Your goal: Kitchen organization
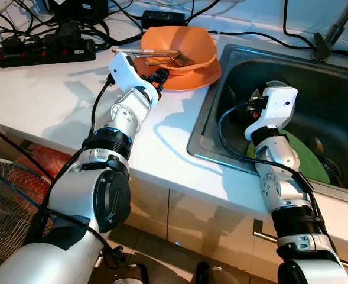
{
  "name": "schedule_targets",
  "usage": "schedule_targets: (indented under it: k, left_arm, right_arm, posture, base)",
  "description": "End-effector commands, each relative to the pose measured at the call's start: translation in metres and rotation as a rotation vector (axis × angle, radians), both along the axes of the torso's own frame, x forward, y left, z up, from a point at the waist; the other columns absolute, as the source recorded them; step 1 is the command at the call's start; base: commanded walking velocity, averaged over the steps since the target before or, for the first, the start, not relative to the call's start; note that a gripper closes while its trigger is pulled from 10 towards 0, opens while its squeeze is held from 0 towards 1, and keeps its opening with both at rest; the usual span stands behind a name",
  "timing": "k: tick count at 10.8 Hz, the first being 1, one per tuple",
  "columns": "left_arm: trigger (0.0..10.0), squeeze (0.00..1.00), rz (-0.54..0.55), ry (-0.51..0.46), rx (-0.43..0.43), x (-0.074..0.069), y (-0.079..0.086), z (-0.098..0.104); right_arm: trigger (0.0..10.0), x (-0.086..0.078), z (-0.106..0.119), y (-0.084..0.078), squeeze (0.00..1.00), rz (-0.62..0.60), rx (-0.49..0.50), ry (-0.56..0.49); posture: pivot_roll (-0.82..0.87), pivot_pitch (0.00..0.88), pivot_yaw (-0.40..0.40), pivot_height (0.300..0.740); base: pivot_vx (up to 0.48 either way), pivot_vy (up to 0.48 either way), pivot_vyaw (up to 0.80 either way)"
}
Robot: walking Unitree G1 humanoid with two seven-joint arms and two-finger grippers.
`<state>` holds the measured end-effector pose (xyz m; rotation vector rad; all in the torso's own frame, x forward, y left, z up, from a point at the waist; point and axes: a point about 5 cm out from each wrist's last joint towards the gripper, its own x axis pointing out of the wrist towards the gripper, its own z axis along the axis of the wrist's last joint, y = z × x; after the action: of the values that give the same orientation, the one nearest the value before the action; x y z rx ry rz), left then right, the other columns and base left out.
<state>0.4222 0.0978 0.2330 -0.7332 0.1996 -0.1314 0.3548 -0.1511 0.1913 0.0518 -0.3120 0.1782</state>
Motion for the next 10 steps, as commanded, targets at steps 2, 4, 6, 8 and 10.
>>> schedule_targets:
  k: [2,4,6,8,10]
  left_arm:
    - [6.8,0.00,-0.030,0.043,-0.001,-0.0016,-0.0083,-0.0086]
    - [0.0,0.00,-0.039,0.042,-0.004,-0.0020,-0.0124,-0.0084]
    - [0.0,0.00,-0.043,0.040,-0.006,-0.0020,-0.0133,-0.0078]
    - [0.0,0.00,-0.043,0.037,-0.005,-0.0016,-0.0128,-0.0067]
    - [0.0,0.00,-0.046,0.045,0.000,-0.0023,-0.0144,-0.0099]
  right_arm:
    - [10.0,-0.0029,-0.0056,-0.0011,0.00,-0.007,-0.002,0.022]
    - [10.0,-0.0032,-0.0059,-0.0015,0.00,-0.009,-0.001,0.023]
    - [10.0,-0.0034,-0.0070,-0.0018,0.00,-0.011,0.000,0.027]
    - [10.0,-0.0035,-0.0080,-0.0021,0.00,-0.015,0.004,0.030]
    - [10.0,-0.0033,-0.0080,-0.0022,0.00,-0.018,0.006,0.031]
  posture:
    - [-0.03,0.167,0.025,0.740]
    - [-0.03,0.164,0.026,0.740]
    - [-0.03,0.168,0.027,0.740]
    - [-0.02,0.175,0.032,0.740]
    - [-0.02,0.176,0.033,0.740]
  base:
    - [0.000,0.000,0.00]
    - [0.000,0.000,0.00]
    - [0.000,0.000,0.00]
    - [0.000,0.000,0.00]
    - [0.000,0.000,0.00]
